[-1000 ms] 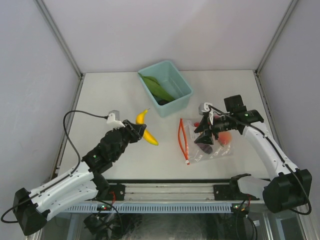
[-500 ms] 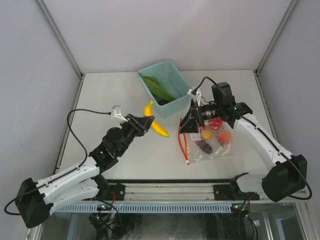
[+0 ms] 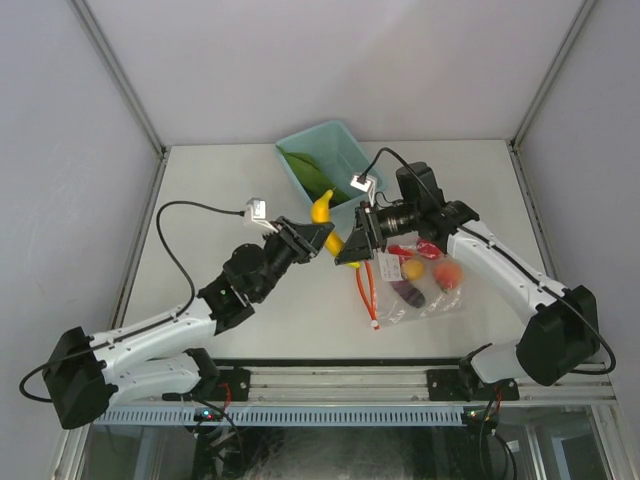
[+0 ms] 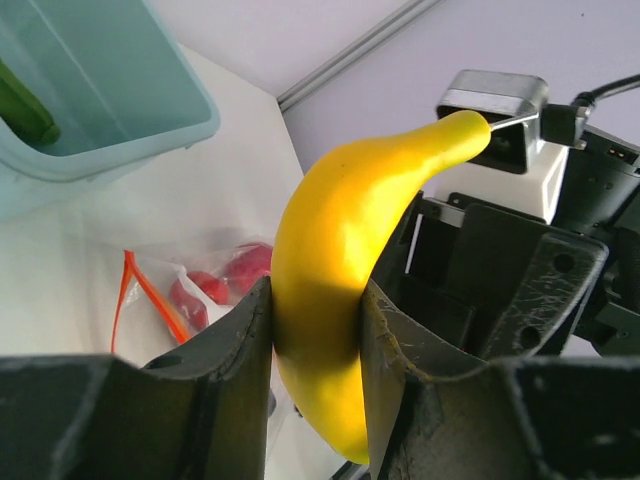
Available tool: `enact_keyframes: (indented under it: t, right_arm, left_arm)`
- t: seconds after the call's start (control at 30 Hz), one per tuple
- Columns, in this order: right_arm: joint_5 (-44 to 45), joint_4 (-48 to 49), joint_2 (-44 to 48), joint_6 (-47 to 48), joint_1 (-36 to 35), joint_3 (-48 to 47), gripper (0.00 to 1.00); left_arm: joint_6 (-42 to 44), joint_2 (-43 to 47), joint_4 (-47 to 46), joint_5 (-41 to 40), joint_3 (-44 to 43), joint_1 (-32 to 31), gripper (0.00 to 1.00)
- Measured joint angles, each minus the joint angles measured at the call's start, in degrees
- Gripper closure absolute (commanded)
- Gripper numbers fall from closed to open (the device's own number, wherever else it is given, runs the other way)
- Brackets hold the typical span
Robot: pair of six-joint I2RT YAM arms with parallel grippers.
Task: Open the zip-top bag and remove the fake food
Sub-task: Place the fake fruit in the bin.
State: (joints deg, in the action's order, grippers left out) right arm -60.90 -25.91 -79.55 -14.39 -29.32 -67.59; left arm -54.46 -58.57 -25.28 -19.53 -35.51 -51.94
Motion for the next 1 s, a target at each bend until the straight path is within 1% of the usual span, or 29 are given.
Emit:
enact_keyframes:
  t: [0.03, 0.1, 0.13, 0.2, 0.23, 0.27, 0.3, 0.33, 0.4, 0.47, 0.5, 0.57, 0.67, 0.77, 0.9, 1.0]
  right_arm:
    - [0.33, 0.02, -0.31, -0.15, -0.22, -0.13, 0.47]
    - [1.2, 0.0, -0.79, -0.61, -0.81, -0.22, 0.56]
    - [1.7, -0.02, -0.94, -0.9, -1.03, -0.22, 0.61]
    - [2.38, -0.04, -1.16, -1.46, -1.16, -0.22, 0.76]
    - [2.75, -0.07, -1.27, -2.08, -1.14, -0.22, 0.82]
    - [3.08, -0.11, -1.31, -2.71, -1.07, -0.22, 0.87]
    - [3.43, -0.17, -1.33, -3.19, -1.03, -0.22, 0.92]
    - [3.63, -0.17, -1.36, -3.34, -1.03, -0.22, 0.95]
    - [3.8, -0.2, -1.36, -3.91, -1.03, -0.22, 0.98]
    - [3.54, -0.2, -1.36, -4.07, -0.96, -0.24, 0.99]
    - [3.32, -0.17, -1.36, -4.11, -0.83, -0.24, 1.0]
    - [2.43, 0.0, -1.38, -4.37, -0.26, -0.24, 1.0]
    - [1.6, 0.24, -1.95, -4.37, 0.76, -0.48, 1.0]
    - [2.12, -2.38, -4.72, -1.44, 2.54, -3.96, 1.0]
    - [5.62, -7.02, -11.15, 5.44, 6.14, -13.79, 1.0]
    - [10.32, -10.38, -16.57, 10.64, 7.8, -22.34, 1.0]
  left_arm:
    - [0.0, -0.5, -0.31, 0.11, -0.33, -0.17, 1.0]
    - [-0.02, -1.55, -0.94, 0.33, -0.87, -0.52, 1.0]
    - [-0.04, -1.97, -1.29, 0.39, -1.05, -0.68, 1.0]
    - [-0.02, -2.56, -1.88, 0.52, -1.33, -0.87, 1.0]
    - [0.04, -2.78, -2.14, 0.55, -1.42, -0.92, 0.99]
    - [0.07, -2.97, -2.36, 0.52, -1.46, -0.92, 0.97]
    - [0.07, -3.13, -2.51, 0.5, -1.46, -0.92, 0.9]
    - [0.07, -3.19, -2.54, 0.48, -1.46, -0.92, 0.8]
    - [0.07, -3.21, -2.58, 0.44, -1.46, -0.92, 0.59]
    - [0.11, -3.17, -2.6, 0.37, -1.46, -0.92, 0.41]
    - [0.33, -3.13, -2.58, 0.33, -1.46, -0.92, 0.35]
    - [0.31, -2.69, -2.62, 0.35, -1.44, -0.92, 0.26]
    - [0.13, -0.42, -2.14, 0.2, -1.25, -0.79, 0.18]
    - [0.22, 3.32, 0.28, 0.11, -1.25, -0.2, 0.14]
    - [1.46, 9.29, 8.04, -1.25, -1.29, 0.63, 0.12]
    - [2.62, 12.68, 15.47, -2.89, -1.29, 1.09, 0.12]
